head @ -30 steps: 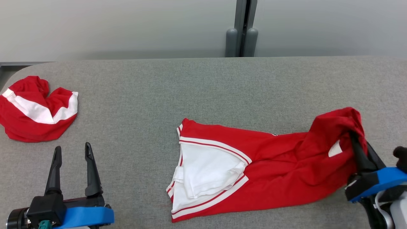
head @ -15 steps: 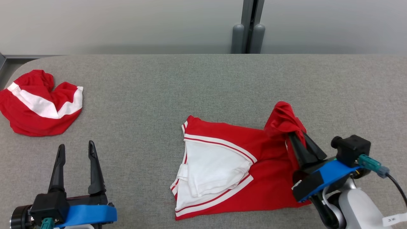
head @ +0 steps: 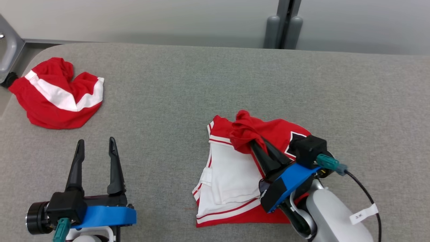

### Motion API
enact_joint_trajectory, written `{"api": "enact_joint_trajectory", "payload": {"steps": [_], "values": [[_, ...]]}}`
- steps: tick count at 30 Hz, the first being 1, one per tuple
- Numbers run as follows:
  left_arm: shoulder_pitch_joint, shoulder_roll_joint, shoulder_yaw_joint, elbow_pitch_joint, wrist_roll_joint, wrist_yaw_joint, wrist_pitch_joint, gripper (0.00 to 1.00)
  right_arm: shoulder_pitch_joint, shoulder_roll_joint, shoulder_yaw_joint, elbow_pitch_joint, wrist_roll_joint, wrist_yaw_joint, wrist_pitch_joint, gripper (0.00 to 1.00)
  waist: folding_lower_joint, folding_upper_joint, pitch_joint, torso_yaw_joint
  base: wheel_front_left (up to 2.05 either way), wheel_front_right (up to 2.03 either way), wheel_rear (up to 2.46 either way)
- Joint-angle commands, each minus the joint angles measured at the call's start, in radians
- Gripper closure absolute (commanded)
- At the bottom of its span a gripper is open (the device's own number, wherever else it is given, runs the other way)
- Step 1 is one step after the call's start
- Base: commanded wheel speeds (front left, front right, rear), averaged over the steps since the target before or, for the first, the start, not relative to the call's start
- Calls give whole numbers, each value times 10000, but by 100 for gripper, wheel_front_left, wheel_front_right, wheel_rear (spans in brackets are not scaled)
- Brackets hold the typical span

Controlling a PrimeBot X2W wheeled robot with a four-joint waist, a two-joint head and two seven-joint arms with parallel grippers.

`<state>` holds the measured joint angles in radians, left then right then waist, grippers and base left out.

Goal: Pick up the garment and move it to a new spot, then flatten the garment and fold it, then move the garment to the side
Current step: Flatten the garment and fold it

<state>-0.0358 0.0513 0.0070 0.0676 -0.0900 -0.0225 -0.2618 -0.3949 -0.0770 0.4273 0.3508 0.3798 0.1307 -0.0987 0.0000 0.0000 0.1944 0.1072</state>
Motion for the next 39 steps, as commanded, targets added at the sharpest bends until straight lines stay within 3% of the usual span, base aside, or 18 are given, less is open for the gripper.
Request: {"api": "enact_joint_trajectory", "payload": {"steps": [1, 13, 14, 15, 19, 25, 33, 39], "values": [[-176, -15, -78, 45, -62, 24, -44, 0, -212, 64, 93, 159, 7, 1, -104, 100, 0, 0, 89, 119, 0, 0, 0], [-537, -14, -422, 236, -305, 124, -43, 0, -881, 264, 924, 1610, 424, 1, -656, 100, 0, 0, 327, 552, 0, 0, 0], [-548, -14, -444, 256, -326, 127, -44, 0, -912, 265, 1030, 1698, 509, 1, -673, 34, 0, 0, 341, 555, 0, 0, 0], [-558, -14, -466, 272, -334, 137, -44, 0, -953, 264, 1100, 1774, 593, 1, -709, 0, 0, 0, 355, 547, 0, 0, 0], [-617, -14, -452, 322, -349, 157, -44, 0, -1056, 257, 1306, 2031, 669, 1, -904, 0, 0, 0, 359, 393, 0, 0, 0], [-512, -13, -290, 318, -225, 84, -43, 0, -1043, -182, 598, 1759, 439, 1, -1247, 0, 0, 0, 238, -45, 0, 0, 0], [-317, -14, -130, 314, -30, -39, -44, 0, -238, -1201, -1095, 357, 118, 1, -1513, 0, 0, 0, 26, -576, 0, 0, 0], [-157, -13, -5, 386, 126, -164, -43, 0, 760, -1222, -2334, -516, -315, 1, -1616, 0, 0, 0, -196, -762, 0, 0, 0]]}}
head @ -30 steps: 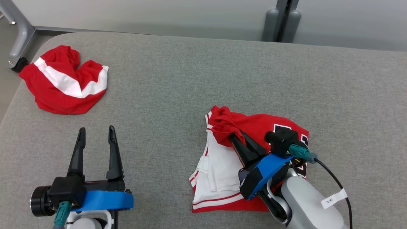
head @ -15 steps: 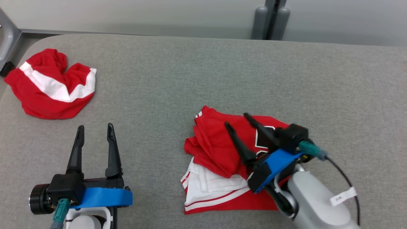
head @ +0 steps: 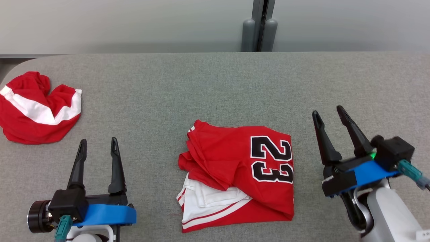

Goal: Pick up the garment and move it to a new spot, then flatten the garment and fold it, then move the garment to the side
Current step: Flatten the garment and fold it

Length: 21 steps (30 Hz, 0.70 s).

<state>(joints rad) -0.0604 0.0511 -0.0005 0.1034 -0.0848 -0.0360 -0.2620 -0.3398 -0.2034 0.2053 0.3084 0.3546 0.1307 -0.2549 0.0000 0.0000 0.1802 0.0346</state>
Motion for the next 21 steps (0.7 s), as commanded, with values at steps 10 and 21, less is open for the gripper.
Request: {"api": "enact_joint_trajectory", "payload": {"steps": [10, 21], "values": [[407, -11, 101, 26, 269, -34, -42, 0, 2131, 699, -1508, -1195, -971, 1, -35, 0, 0, 0, -452, 42, 0, 0, 0], [566, -14, -93, -16, 192, -124, -41, 0, 2574, 1114, -1875, -1602, -1398, 1, 311, 0, 0, 0, -688, 153, 0, 0, 0]]}}
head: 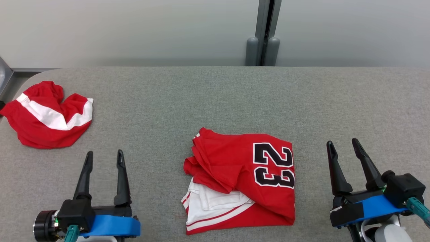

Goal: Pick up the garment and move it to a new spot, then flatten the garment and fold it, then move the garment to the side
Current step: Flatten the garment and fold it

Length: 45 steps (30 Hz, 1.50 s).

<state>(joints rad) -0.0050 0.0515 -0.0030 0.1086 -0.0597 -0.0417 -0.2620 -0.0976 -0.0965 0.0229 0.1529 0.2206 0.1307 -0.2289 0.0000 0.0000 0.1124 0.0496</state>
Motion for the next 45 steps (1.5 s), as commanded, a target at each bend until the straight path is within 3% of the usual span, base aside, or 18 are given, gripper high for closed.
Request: {"api": "enact_joint_trajectory", "payload": {"steps": [1, 7, 13, 27, 36, 45], "values": [[4, -15, -139, -75, -60, -110, -41, 0, 158, 51, -78, -53, -93, 1, 63, 0, 0, 0, -24, 9, 0, 0, 0], [-176, -17, -1023, 110, -51, -465, -41, 0, 161, 75, -179, -47, -161, 1, 109, 0, 0, 0, -92, -54, 0, 0, 0], [-342, 43, -2514, 969, -40, -819, -35, 0, 204, 122, -192, -1, -192, 1, 118, 0, 0, 0, -128, -190, 0, 0, 0], [-1032, 832, -5508, 2618, -1103, -883, -35, 0, 34, 153, -263, 117, -94, 1, 33, 0, 0, 0, -32, -515, 0, 0, 0], [-1835, 836, -6458, 3662, -1740, -886, -35, 0, -226, 172, -142, 270, -55, 1, -13, 0, 0, 0, 86, -718, 0, 0, 0], [-2766, 700, -6713, 4429, -1942, -886, -35, 0, -383, 170, -12, 387, 2, 1, -74, 0, 0, 0, 250, -959, 0, 0, 0]]}}
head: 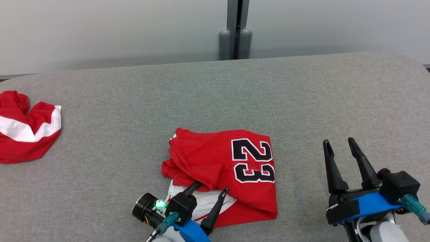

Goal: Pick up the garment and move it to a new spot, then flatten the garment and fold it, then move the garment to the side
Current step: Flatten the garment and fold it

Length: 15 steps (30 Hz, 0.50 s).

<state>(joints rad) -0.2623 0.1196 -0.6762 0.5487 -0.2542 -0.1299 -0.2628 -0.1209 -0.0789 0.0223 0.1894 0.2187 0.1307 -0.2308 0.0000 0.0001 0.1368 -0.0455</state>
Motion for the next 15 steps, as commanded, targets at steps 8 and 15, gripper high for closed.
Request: {"api": "enact_joint_trajectory", "payload": {"steps": [8, 15], "values": [[-344, 56, 351, -97, -9, -5, -27, 100, -165, -36, -81, 101, 68, 1, -131, 0, 0, -1, 94, -27, 0, 0, 0], [339, 269, 599, -840, 105, -1, -27, 100, 22, 16, -224, 183, -18, 1, -193, 0, 0, -1, 21, 291, 0, 0, 0]]}}
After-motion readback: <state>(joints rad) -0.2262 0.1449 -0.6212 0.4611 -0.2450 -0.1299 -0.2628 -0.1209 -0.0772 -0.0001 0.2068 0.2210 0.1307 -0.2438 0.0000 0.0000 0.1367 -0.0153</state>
